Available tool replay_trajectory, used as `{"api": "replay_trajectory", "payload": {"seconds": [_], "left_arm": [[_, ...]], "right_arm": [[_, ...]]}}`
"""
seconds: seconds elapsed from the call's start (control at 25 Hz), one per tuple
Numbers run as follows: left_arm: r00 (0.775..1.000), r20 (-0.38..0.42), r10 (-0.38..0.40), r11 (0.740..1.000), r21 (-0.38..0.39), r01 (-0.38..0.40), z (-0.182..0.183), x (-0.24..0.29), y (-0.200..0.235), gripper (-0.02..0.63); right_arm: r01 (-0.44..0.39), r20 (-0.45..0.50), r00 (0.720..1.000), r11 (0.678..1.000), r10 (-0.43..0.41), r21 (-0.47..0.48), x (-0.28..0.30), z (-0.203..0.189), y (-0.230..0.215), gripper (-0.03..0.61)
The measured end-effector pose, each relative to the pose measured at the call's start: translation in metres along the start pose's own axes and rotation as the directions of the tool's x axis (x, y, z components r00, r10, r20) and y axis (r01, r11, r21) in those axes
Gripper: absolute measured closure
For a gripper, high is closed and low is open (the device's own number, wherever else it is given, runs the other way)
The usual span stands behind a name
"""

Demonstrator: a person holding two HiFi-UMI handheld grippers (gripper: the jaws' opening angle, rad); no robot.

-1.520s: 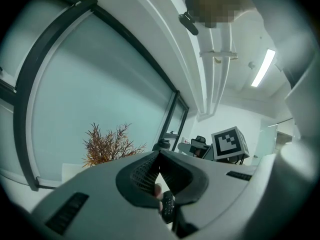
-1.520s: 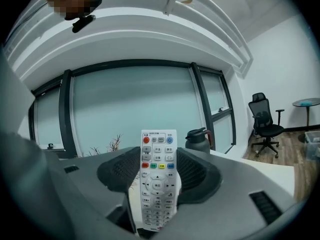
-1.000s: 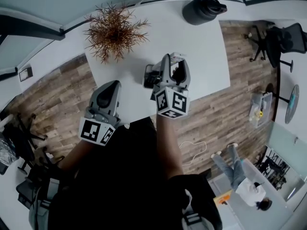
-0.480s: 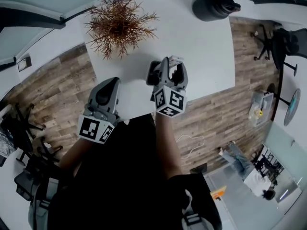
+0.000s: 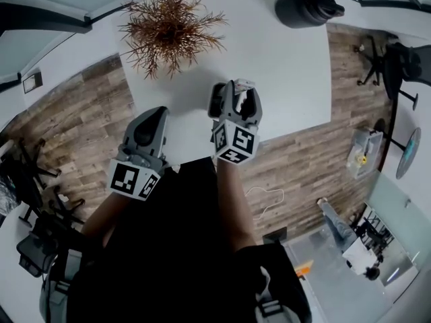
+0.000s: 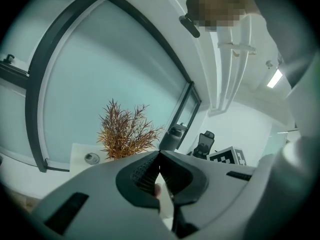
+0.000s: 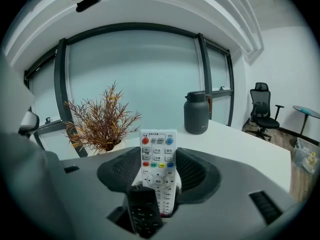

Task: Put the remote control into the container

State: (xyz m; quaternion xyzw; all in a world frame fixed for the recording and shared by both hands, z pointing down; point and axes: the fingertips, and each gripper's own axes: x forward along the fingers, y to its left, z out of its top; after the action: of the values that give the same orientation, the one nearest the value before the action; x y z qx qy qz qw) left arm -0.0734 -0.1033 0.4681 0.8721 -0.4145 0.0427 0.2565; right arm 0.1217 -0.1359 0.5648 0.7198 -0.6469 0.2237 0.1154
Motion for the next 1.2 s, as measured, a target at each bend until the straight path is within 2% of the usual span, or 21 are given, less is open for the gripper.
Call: {"api": "replay_trajectory", "payload": {"seconds": [0.28, 0.64, 0.92, 0.96, 1.12, 1.2], "left_arm": [[1.000, 0.005, 0.002, 1.000, -0.003, -0.002, -0.001, -0.007, -0.001, 0.606], [0.999, 0.034, -0.005, 1.000, -0.002, 0.005, 0.004, -0.024, -0.008, 0.606], [0.992, 0.113, -0.059, 0.998, 0.036, 0.056, 0.027, -0.049, -0.011, 0.606], [0.990, 0.123, -0.071, 0.997, 0.044, 0.066, 0.031, -0.056, -0.011, 0.606], [0.978, 0.153, -0.140, 0.988, 0.088, 0.128, 0.046, -0.081, -0.018, 0.606], [0.971, 0.163, -0.174, 0.981, 0.116, 0.156, 0.055, -0.088, -0.027, 0.606]], "right_arm": [[-0.003, -0.021, 1.000, 1.000, 0.002, -0.019, -0.003, -0.005, 0.002, 0.354], [-0.015, 0.030, 0.999, 0.999, 0.016, -0.046, -0.020, 0.014, 0.010, 0.353], [0.006, 0.149, 0.989, 0.999, 0.002, -0.053, -0.058, 0.052, 0.021, 0.355], [0.014, 0.163, 0.987, 0.999, -0.005, -0.052, -0.067, 0.056, 0.024, 0.375], [0.080, 0.194, 0.979, 0.996, -0.071, -0.042, -0.105, 0.067, 0.029, 0.517], [0.094, 0.214, 0.973, 0.995, -0.085, -0.032, -0.121, 0.075, 0.028, 0.547]]}}
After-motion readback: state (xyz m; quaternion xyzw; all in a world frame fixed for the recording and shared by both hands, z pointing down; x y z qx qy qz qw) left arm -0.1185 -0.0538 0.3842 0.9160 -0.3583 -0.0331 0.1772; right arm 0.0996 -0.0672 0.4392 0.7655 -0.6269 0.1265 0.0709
